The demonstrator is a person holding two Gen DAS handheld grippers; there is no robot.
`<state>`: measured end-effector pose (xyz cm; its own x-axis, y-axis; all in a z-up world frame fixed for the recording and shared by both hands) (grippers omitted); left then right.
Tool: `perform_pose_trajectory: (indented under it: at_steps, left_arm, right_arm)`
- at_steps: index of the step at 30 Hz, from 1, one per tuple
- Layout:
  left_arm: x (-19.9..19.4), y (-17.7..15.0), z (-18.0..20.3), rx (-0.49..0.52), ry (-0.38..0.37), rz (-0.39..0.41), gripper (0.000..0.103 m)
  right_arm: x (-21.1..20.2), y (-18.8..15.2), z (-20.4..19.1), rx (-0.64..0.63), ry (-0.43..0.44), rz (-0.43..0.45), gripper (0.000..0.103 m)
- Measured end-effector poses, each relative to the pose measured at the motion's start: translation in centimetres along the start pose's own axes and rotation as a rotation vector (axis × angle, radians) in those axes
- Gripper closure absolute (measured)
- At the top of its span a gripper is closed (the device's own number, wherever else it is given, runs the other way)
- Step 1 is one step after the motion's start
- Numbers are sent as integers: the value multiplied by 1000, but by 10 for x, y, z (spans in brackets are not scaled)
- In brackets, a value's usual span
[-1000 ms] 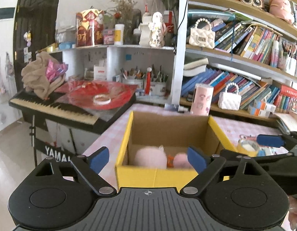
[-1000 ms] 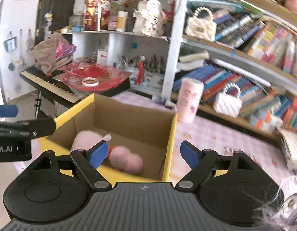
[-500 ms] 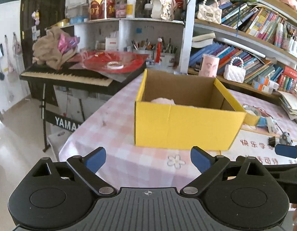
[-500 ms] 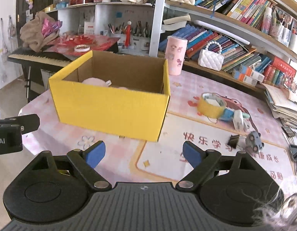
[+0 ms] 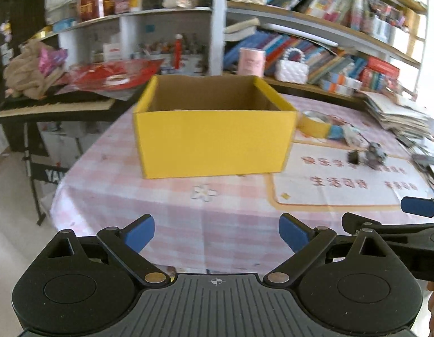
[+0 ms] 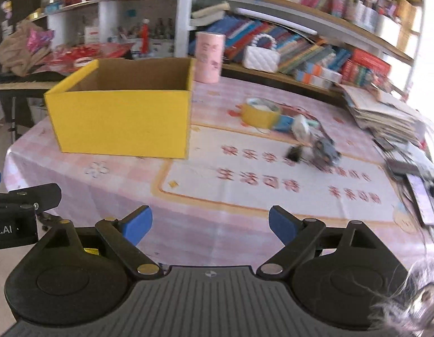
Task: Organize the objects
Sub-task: 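Withdraw both tools from the box back toward the mat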
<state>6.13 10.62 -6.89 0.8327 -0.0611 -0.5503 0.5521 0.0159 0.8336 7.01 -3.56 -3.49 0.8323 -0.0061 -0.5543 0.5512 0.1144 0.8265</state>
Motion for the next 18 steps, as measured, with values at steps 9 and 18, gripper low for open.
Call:
perform_pose_trajectory:
  at_steps: [9, 18]
  left_arm:
    - [7, 2, 49, 82, -120, 1, 6]
    - [23, 9, 93, 112, -199, -11, 6]
  right_arm:
    - [-11, -12, 50, 88, -117, -11, 13]
    - [-9, -19, 95, 145, -189, -31, 12]
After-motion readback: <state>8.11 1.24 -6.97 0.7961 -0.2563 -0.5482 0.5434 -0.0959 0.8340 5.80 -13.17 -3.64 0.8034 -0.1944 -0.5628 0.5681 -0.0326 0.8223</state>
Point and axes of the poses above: each gripper's, at about its wrist camera, not at the fingertips, and x roughly the way its jaws point, z to its right, y to its top, the point moved 9 cm from there along x, roughly the way its jaws point, and after that the axes turned 6 degrees about z, right-handed, at the moved point
